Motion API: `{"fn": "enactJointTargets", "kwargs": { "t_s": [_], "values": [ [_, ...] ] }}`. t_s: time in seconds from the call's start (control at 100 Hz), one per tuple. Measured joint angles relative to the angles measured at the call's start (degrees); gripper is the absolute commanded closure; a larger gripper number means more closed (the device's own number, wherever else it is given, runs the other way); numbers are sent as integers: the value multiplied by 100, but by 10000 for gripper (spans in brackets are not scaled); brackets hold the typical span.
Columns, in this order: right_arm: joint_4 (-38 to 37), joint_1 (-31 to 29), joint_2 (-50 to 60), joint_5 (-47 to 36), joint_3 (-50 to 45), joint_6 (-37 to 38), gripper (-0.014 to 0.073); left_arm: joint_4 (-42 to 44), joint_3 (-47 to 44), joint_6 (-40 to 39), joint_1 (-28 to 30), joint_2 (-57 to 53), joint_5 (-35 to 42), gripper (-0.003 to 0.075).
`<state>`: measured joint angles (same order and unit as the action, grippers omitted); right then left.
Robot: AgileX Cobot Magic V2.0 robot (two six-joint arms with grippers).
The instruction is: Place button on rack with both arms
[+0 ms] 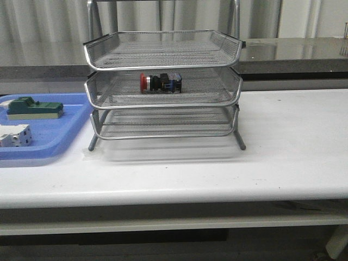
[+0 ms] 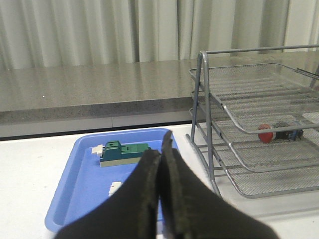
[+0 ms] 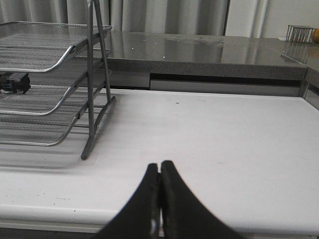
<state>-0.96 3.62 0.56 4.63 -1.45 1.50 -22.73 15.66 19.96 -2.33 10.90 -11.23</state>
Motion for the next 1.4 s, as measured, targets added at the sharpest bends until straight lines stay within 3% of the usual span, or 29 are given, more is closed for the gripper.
{"fn": "enactJointTargets", "kwargs": {
  "t_s": [0.69, 0.94, 1.4],
  "values": [
    [0, 0, 0, 0, 0, 0, 659, 61, 0, -15, 0, 0, 64, 741],
    [0, 0, 0, 0, 0, 0, 659, 1478, -153, -1459, 0, 0, 261, 741],
    [0, 0, 0, 0, 0, 0, 659, 2273, -1257, -2388, 0, -113, 1060, 741]
  ]
}}
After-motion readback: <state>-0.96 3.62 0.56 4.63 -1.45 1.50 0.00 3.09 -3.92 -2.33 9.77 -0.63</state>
